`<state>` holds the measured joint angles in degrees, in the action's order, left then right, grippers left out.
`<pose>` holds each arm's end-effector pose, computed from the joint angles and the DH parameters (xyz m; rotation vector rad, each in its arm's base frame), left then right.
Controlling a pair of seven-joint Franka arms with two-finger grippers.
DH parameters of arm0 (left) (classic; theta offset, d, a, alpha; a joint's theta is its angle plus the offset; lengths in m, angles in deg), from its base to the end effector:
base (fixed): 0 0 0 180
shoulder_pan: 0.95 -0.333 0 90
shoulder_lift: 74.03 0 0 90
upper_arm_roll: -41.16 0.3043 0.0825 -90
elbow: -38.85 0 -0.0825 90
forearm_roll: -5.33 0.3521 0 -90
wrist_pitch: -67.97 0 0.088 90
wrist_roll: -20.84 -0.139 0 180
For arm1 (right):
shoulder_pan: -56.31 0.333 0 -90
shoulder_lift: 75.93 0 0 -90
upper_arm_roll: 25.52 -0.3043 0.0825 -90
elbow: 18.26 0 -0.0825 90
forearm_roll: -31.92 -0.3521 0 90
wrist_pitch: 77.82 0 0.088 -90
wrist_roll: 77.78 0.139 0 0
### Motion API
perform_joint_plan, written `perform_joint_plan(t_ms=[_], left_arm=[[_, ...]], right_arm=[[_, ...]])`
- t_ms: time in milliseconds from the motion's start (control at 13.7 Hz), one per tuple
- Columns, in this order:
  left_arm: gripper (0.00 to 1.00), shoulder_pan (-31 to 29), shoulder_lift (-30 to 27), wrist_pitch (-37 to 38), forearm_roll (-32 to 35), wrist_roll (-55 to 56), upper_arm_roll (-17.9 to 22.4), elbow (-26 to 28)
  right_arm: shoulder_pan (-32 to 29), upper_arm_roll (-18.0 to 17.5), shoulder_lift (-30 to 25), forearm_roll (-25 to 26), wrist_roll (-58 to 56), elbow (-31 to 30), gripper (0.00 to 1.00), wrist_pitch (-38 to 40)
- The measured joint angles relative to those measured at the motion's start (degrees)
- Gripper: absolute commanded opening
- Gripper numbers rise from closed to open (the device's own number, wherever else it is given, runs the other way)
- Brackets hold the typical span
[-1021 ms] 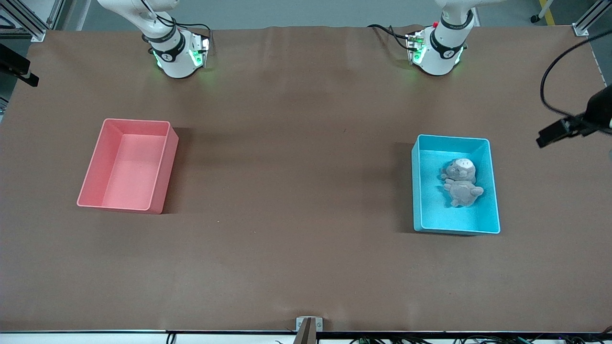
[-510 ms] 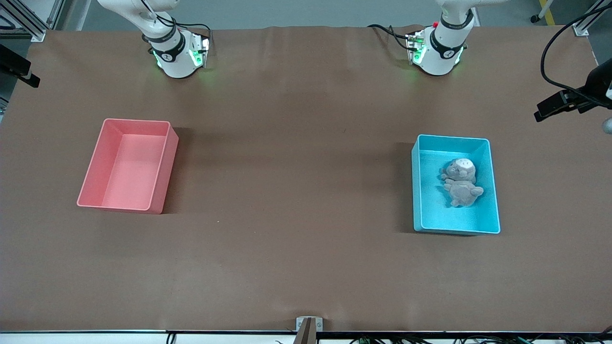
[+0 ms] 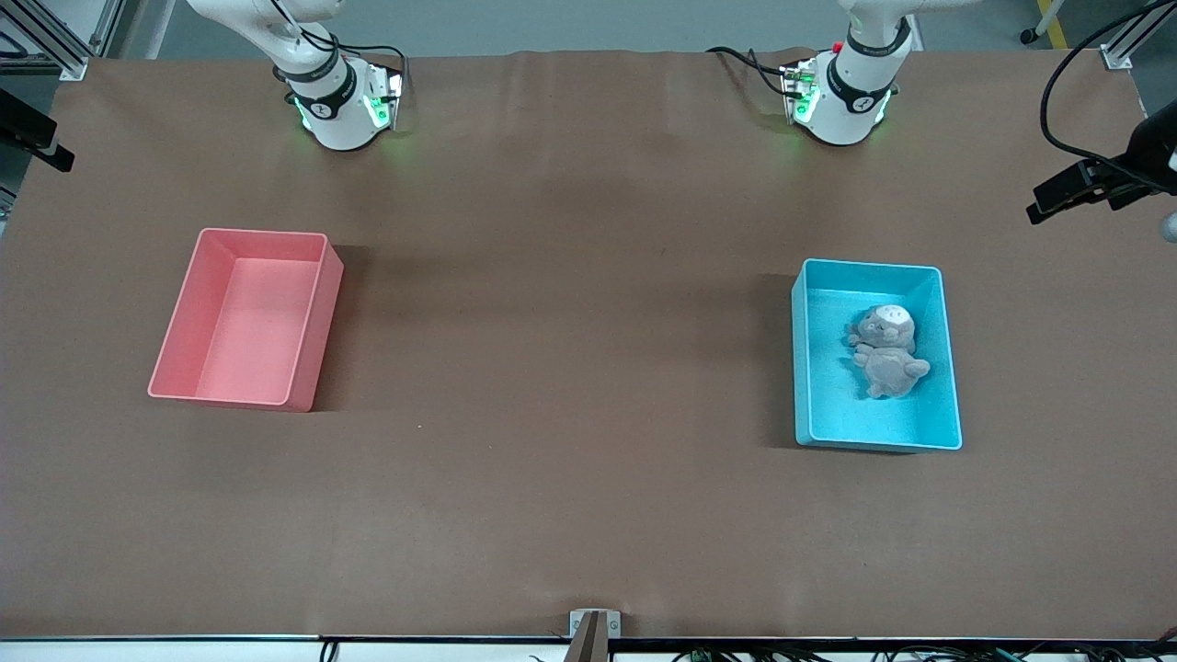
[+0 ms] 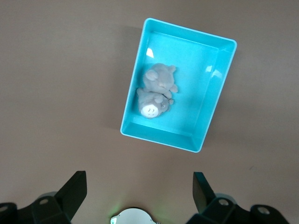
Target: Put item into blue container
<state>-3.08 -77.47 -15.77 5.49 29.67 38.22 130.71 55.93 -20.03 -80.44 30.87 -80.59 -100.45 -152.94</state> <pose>0.4901 -0.0073 0.5881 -3.1186 -0.2193 0.1267 0.4641 -0.0471 0.6557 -3.1113 0.0757 0.0669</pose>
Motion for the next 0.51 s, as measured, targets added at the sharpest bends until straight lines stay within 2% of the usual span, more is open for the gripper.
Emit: perform_joint_plan(t_ms=[219,510], left_arm=[[1.0,0.83,0.0,0.0,0.41,0.02,-1.66,0.21],[1.0,0.77,0.0,-0.09,0.43,0.0,-1.92,0.22]], right_arm=[[0.0,0.21,0.0,0.05,0.0,-0.05,1.0,0.0],[-0.02,0.29,0.0,0.06,0.0,-0.11,1.0,0.0]])
